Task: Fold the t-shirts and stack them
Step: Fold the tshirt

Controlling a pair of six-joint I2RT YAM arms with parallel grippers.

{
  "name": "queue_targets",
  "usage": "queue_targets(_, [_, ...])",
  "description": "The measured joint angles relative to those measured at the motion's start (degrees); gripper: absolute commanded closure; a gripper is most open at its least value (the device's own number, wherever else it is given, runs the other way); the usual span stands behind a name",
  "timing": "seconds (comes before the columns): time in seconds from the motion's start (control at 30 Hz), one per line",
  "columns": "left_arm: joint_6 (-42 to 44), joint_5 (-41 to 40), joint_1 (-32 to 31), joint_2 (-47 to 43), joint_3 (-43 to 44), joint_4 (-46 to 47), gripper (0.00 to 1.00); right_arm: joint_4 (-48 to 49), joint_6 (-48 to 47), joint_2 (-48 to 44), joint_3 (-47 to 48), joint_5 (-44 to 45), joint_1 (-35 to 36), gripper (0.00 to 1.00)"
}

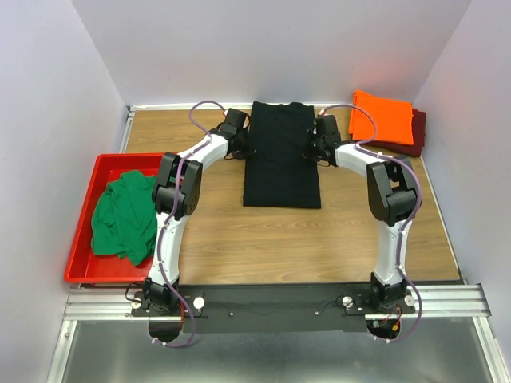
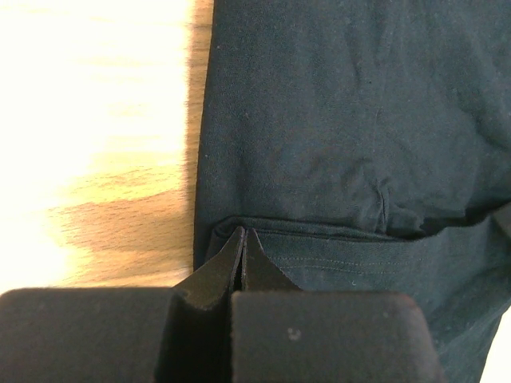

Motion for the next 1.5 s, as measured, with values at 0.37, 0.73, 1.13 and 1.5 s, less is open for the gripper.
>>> queue_targets(0.37, [0.5,0.0,0.0,0.3,0.5,-0.1,0.99,-0.1,2.6,1.2,-0.1,0.5,-2.1,0.72])
queue_targets(0.73, [2.5,1.1,0.5,-0.2,0.5,1.0,0.79,-0.5,2.9,0.4,-0.1,-0.3,-3.5,0.56])
queue_targets(1.13, [1.4,1.3,1.5,-16.0,-7.4,3.1,0.87,-1.2,5.1,-14.4,-8.2,-1.4,-3.0,0.54])
queue_targets(1.5, [-2.1,1.8,-4.2,-22.8,-31.8,6.4,0.91,-1.7,9.0,-16.9,-21.2,-2.8,1.9,0.57])
